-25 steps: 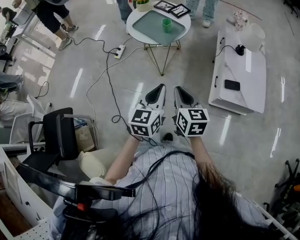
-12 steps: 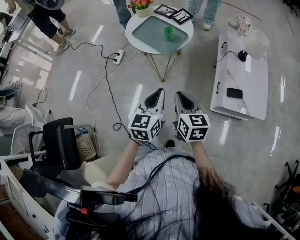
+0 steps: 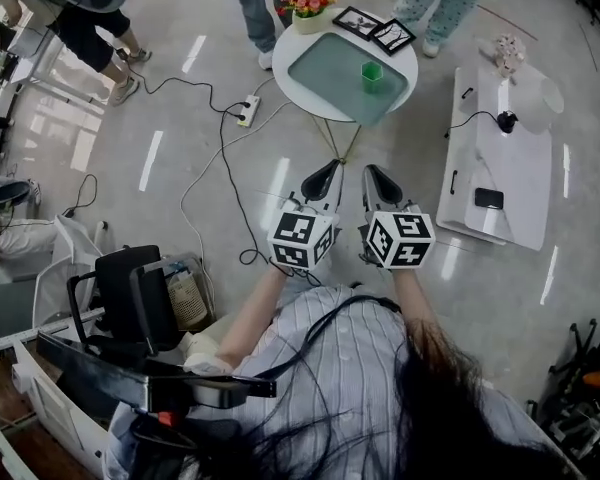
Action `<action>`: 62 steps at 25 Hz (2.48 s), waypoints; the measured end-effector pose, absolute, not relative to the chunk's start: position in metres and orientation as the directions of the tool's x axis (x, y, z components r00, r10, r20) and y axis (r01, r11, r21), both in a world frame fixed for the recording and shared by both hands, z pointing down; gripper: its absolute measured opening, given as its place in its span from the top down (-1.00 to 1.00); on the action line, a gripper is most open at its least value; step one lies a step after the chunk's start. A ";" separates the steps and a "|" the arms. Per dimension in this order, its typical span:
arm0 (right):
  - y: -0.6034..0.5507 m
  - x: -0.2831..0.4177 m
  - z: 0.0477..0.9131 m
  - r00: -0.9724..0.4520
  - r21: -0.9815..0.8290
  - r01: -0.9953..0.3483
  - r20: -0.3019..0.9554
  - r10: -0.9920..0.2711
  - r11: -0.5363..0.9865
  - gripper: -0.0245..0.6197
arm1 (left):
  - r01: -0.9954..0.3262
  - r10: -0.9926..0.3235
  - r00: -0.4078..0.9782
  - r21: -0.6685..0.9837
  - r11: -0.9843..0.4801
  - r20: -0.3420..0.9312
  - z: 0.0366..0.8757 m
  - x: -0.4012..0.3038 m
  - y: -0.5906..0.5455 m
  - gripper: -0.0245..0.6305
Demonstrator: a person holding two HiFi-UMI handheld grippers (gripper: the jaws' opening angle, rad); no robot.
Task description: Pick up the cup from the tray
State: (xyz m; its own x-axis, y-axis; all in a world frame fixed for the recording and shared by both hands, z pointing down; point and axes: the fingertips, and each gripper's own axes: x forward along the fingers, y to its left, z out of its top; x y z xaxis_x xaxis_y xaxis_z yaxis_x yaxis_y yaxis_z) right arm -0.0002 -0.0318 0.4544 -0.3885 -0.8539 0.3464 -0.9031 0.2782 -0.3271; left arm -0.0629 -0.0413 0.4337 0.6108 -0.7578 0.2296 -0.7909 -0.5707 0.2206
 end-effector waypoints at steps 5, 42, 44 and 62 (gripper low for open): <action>-0.067 -0.019 0.459 -0.347 -0.332 -0.915 0.365 -0.864 0.227 0.82 | -0.755 -0.718 0.656 0.235 -0.613 0.233 0.437 -0.080 -0.081 0.88; -0.265 0.043 0.539 -0.328 -0.343 -0.925 0.497 -0.803 0.165 0.81 | -0.716 -0.637 0.699 0.310 -0.626 0.325 0.501 -0.024 -0.293 0.88; -0.274 0.046 0.549 -0.344 -0.368 -0.915 0.505 -0.792 0.163 0.81 | -0.719 -0.638 0.695 0.318 -0.618 0.331 0.506 -0.020 -0.306 0.88; -0.308 0.059 0.669 -0.382 -0.253 -0.923 0.703 -0.600 0.291 0.22 | -0.736 -0.598 0.675 0.335 -0.588 0.432 0.558 -0.001 -0.359 0.88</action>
